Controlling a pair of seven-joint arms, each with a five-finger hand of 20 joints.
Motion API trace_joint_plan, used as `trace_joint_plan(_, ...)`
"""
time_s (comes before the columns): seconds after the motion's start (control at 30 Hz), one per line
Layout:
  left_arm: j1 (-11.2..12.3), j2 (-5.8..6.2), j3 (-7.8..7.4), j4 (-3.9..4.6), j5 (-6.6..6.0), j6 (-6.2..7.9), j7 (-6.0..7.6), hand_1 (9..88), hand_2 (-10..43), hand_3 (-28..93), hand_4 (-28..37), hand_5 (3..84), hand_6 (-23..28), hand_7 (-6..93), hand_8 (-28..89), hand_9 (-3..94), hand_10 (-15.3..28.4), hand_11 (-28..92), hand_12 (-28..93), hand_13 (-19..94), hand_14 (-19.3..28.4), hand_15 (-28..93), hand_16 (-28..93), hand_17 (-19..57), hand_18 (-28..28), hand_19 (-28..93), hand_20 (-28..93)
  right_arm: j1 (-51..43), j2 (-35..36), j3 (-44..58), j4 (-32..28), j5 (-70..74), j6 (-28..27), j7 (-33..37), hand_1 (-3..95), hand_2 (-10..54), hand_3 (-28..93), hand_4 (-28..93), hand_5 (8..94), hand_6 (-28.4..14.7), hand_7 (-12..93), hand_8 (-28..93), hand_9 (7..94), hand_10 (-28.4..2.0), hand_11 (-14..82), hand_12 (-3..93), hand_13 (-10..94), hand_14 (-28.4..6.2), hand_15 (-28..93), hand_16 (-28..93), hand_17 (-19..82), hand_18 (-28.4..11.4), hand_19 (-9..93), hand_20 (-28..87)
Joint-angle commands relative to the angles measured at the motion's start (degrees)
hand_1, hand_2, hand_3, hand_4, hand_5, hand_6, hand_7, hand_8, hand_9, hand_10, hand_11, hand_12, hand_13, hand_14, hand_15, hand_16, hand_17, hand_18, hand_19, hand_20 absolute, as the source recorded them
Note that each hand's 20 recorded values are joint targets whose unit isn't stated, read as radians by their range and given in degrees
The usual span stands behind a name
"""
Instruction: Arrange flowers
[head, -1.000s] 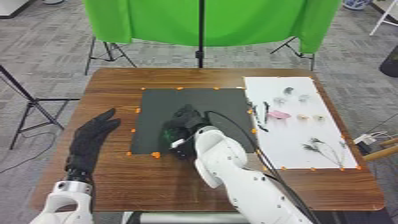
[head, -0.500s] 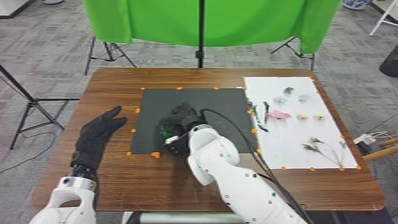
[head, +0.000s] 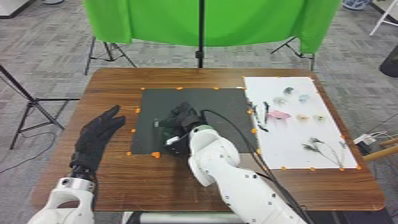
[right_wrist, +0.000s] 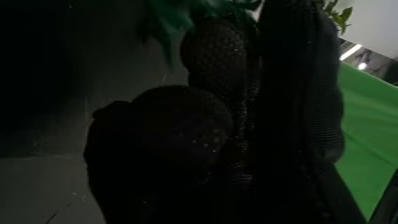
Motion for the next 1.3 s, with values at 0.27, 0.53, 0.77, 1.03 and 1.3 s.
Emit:
trace_joint_plan(0.27,0.8,-0.84,-0.55,0.21,0.1,-0.34,-0.52,16.6,-4.7,67,-27.1,41.4,2.6,3.1,-5,41.9,11.8,11,14,31,14.7,9,5,4.5,12.9,1,20,-0.9,0.7,0.8,-0.4,-1.7,-3.0,-1.9,36.8,-9.5,70,-24,76.2,-5.4,42,-10,86.9,-15.0,43.5,24.7,94,-2.8,58,24,73,-7.1,93,37)
trace_joint_plan(0.53,2.1,-1.19,-1.5,-0.31,-0.15,0.03,-0.46,16.7,-4.0,66,-26.0,41.2,2.7,3.1,-5,41.4,11.7,11,14,31,14.5,8,5,4.6,12.9,1,21,-1.9,9.9,2.4,-9.3,-18.9,-20.4,-4.3,23.5,3.5,68,-12,78.1,-6.6,18,-7,87.0,-15.3,41.8,25.4,94,-3.9,57,25,72,-8.9,93,41)
trace_joint_plan(0.77,2.4,-1.33,-1.77,-0.45,-0.12,-0.31,-0.88,16.4,-4.1,67,-26.4,42.0,2.9,3.2,-5,42.3,12.5,12,14,32,15.0,9,5,4.6,12.9,1,21,-4.8,15.2,2.9,-15.1,-24.2,-27.8,-5.0,21.2,13.1,67,-9,76.7,-6.7,13,-7,88.0,-15.4,41.0,25.6,94,-4.2,59,25,72,-9.0,93,44)
trace_joint_plan(1.03,2.4,-1.29,-1.69,-0.55,0.02,-0.75,-1.22,16.3,-4.0,67,-26.7,42.2,3.2,2.6,-5,42.3,12.6,11,14,32,15.2,9,5,4.5,12.9,1,21,-5.7,14.8,1.3,-16.5,-22.9,-33.1,-4.3,20.9,13.8,67,-7,76.9,-6.7,13,-7,88.4,-15.7,40.6,25.9,94,-4.0,59,25,72,-8.8,93,45)
trace_joint_plan(1.3,2.1,-1.11,-1.69,-0.46,0.45,-1.06,-1.59,16.5,-3.9,67,-26.7,42.4,3.7,1.7,-5,42.1,12.9,11,13,31,15.8,8,5,4.5,13.2,1,21,-5.3,12.3,-1.0,-16.3,-21.0,-33.2,-4.9,20.6,14.2,66,-7,76.1,-6.3,13,-7,88.8,-15.6,40.3,26.1,94,-4.1,59,25,72,-8.7,93,45)
